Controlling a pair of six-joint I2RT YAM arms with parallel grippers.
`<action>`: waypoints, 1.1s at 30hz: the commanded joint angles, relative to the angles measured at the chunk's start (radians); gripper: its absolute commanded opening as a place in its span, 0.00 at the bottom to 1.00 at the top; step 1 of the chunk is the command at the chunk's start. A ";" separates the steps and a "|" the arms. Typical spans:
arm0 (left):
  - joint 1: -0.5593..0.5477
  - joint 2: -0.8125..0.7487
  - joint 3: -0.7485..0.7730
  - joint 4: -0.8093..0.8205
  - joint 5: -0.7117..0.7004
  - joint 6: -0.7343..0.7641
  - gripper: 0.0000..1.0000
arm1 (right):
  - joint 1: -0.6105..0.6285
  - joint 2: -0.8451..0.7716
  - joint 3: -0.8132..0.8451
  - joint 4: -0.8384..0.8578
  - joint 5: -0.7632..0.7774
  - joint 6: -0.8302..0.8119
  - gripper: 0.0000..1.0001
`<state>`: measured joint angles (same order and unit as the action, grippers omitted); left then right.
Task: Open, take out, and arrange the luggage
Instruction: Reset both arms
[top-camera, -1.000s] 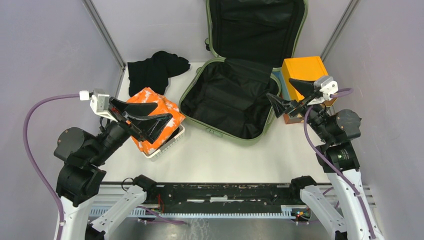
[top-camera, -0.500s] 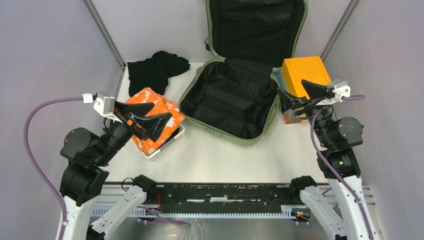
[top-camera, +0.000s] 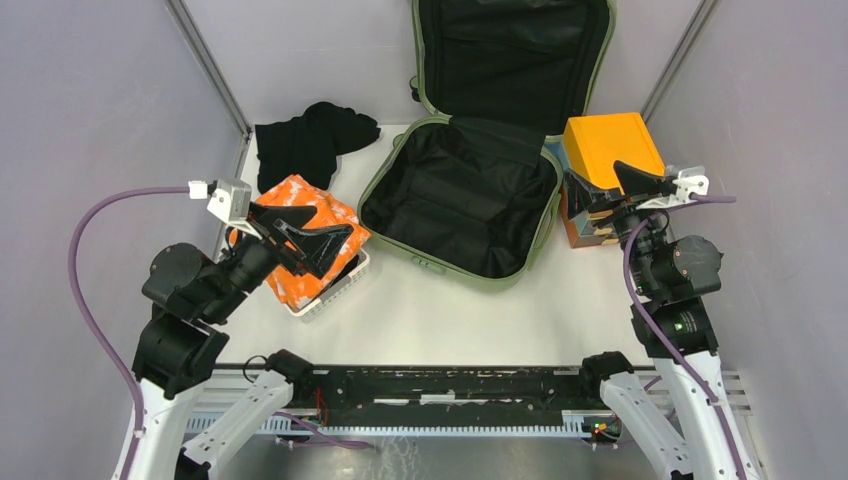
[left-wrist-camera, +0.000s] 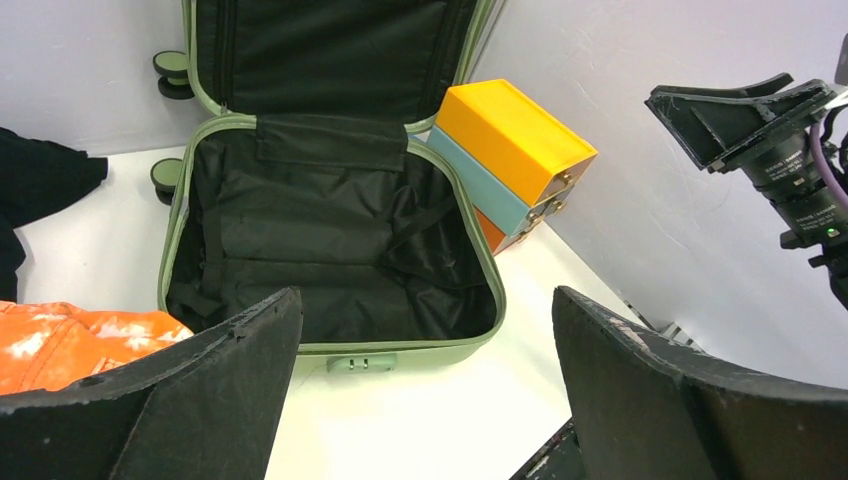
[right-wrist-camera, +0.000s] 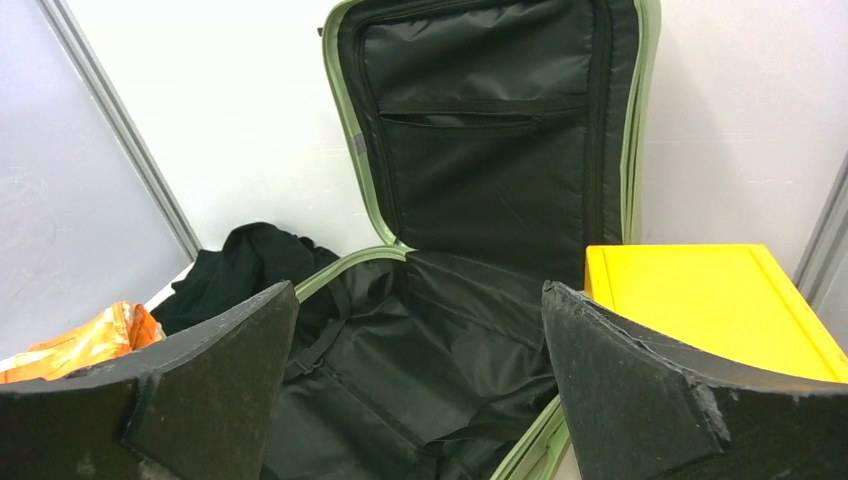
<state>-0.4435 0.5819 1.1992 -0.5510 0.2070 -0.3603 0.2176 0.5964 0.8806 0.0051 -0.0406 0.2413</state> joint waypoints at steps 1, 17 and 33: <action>0.005 0.020 0.001 0.038 -0.024 0.044 1.00 | 0.014 -0.015 -0.010 0.051 0.069 -0.019 0.98; 0.005 0.035 -0.002 0.041 -0.034 0.039 1.00 | 0.056 -0.041 -0.027 0.045 0.182 -0.056 0.98; 0.005 0.032 -0.006 0.043 -0.046 0.050 1.00 | 0.087 -0.023 -0.025 0.041 0.238 -0.080 0.98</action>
<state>-0.4435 0.6125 1.1877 -0.5503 0.1802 -0.3557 0.2947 0.5652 0.8524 0.0074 0.1631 0.1776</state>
